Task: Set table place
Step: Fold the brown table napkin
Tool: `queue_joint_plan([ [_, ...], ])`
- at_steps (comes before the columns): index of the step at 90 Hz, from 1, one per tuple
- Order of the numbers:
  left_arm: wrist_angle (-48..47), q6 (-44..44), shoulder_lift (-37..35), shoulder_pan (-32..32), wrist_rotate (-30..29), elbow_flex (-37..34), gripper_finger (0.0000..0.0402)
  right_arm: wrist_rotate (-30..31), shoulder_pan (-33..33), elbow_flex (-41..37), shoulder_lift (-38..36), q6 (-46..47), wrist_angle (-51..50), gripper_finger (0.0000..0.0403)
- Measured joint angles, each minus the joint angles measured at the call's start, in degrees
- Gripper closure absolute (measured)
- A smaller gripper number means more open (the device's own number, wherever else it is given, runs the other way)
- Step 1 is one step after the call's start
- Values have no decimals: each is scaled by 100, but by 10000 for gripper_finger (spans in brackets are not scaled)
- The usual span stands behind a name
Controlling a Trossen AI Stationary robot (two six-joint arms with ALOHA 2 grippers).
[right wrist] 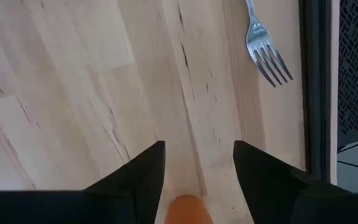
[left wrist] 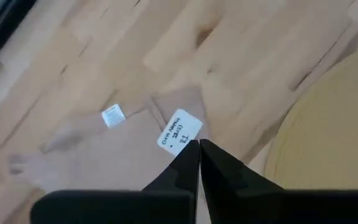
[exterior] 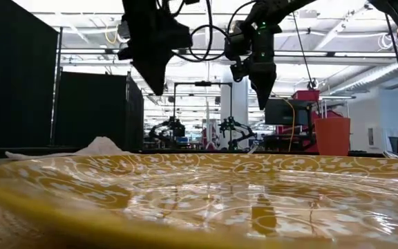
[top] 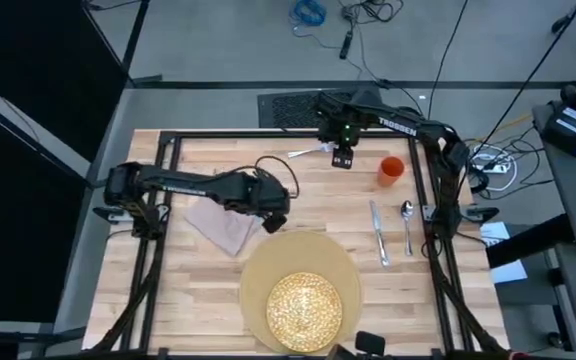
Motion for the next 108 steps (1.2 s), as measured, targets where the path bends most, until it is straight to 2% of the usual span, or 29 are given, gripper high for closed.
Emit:
queue_joint_plan([
  [12,65,25,153,104,-16,0,401,0,-2,0,0,20,-41,227],
  [23,39,444,303,196,63,-2,387,0,-2,0,0,22,-44,227],
  [40,-287,417,454,337,55,-5,305,-2,-1,0,2,22,-50,227],
  [50,-136,-6,506,343,-107,0,251,-1,-2,0,2,23,-45,227],
  [59,-43,-10,655,357,-266,-2,223,-2,-2,0,2,23,-45,227],
  [84,-110,-178,1302,358,-853,-2,215,-2,-2,0,2,24,-37,227],
  [108,-29,-283,1705,419,-823,-2,215,-12,0,0,2,42,-26,227],
])
